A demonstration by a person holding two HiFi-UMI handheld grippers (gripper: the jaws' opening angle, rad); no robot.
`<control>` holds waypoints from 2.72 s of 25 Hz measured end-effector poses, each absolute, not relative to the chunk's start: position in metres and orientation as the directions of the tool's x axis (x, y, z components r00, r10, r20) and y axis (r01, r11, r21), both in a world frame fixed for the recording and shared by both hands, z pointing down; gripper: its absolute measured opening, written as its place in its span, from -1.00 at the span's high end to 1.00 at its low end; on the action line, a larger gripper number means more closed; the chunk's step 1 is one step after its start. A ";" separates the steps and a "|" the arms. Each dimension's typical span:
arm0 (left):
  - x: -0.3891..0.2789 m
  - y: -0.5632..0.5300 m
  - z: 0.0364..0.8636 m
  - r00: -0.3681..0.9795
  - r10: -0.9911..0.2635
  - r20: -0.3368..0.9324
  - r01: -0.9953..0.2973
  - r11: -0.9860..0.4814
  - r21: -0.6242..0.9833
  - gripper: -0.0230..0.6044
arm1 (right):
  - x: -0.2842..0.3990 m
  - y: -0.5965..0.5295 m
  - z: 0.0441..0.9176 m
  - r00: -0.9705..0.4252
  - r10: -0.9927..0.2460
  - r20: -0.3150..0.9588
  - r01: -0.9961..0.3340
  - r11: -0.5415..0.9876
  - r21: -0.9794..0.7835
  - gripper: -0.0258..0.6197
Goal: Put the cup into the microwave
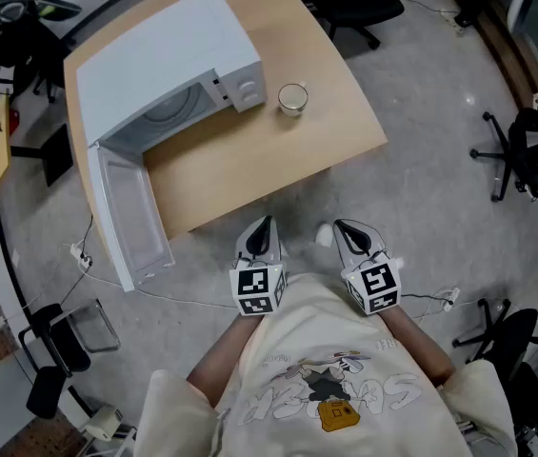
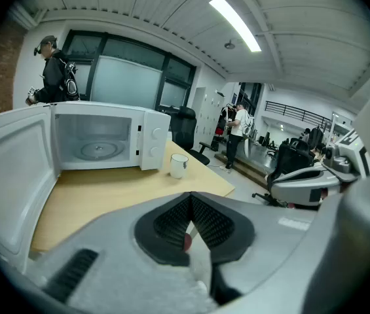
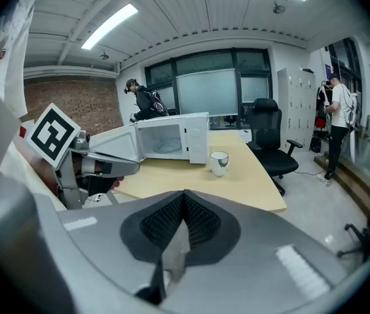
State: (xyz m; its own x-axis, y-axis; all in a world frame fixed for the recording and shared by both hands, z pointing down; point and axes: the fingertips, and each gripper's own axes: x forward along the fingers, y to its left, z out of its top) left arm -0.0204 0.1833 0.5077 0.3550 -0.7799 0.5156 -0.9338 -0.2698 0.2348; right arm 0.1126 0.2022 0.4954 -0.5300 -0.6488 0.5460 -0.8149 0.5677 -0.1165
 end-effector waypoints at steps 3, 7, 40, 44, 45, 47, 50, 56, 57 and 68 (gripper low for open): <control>-0.013 0.184 0.504 0.354 -0.777 0.521 -0.933 -0.256 0.252 0.92 | 0.121 0.204 0.496 -0.535 -0.646 0.544 -0.814 0.566 -0.129 0.91; 0.004 0.188 0.506 0.346 -0.767 0.540 -0.936 -0.240 0.258 0.92 | 0.137 0.206 0.496 -0.544 -0.639 0.544 -0.811 0.567 -0.144 0.91; 0.052 -0.090 0.612 0.450 -0.762 0.466 -0.868 -0.497 0.027 -0.48 | 0.151 0.029 0.486 -0.442 -0.702 0.558 -0.869 0.489 -0.073 0.90; 0.065 -0.125 0.633 0.436 -0.759 0.483 -0.870 -0.493 0.009 -0.53 | 0.171 0.026 0.488 -0.413 -0.694 0.589 -0.885 0.459 -0.080 0.90; 0.070 -0.132 0.633 0.440 -0.759 0.479 -0.869 -0.496 0.012 -0.49 | 0.175 0.024 0.489 -0.410 -0.693 0.593 -0.886 0.458 -0.077 0.90; 0.078 -0.139 0.634 0.449 -0.750 0.485 -0.865 -0.502 0.024 -0.36 | 0.179 0.020 0.489 -0.408 -0.691 0.596 -0.885 0.460 -0.073 0.90; 0.081 -0.137 0.634 0.446 -0.733 0.514 -0.870 -0.490 0.056 -0.35 | 0.179 0.017 0.492 -0.427 -0.672 0.604 -0.873 0.480 -0.084 0.90; 0.071 -0.108 0.614 0.442 -0.736 0.514 -0.881 -0.464 0.093 -0.35 | 0.170 0.007 0.493 -0.517 -0.621 0.589 -0.811 0.576 -0.104 0.90; 0.066 -0.099 0.609 0.439 -0.740 0.510 -0.884 -0.458 0.097 -0.35 | 0.166 0.005 0.493 -0.536 -0.608 0.585 -0.795 0.597 -0.108 0.90; -0.104 -0.028 0.569 0.103 -0.838 0.535 -0.994 -0.067 0.086 -0.35 | 0.050 -0.014 0.500 -0.760 -0.366 0.537 -0.511 0.847 -0.146 0.90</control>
State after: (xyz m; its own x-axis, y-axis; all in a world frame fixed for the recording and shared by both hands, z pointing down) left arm -0.1038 -0.0277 0.5695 0.1030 -0.8384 0.5352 -0.9940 -0.0672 0.0859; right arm 0.0502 -0.0136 0.5000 -0.7603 -0.3659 0.5367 -0.5107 0.8473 -0.1458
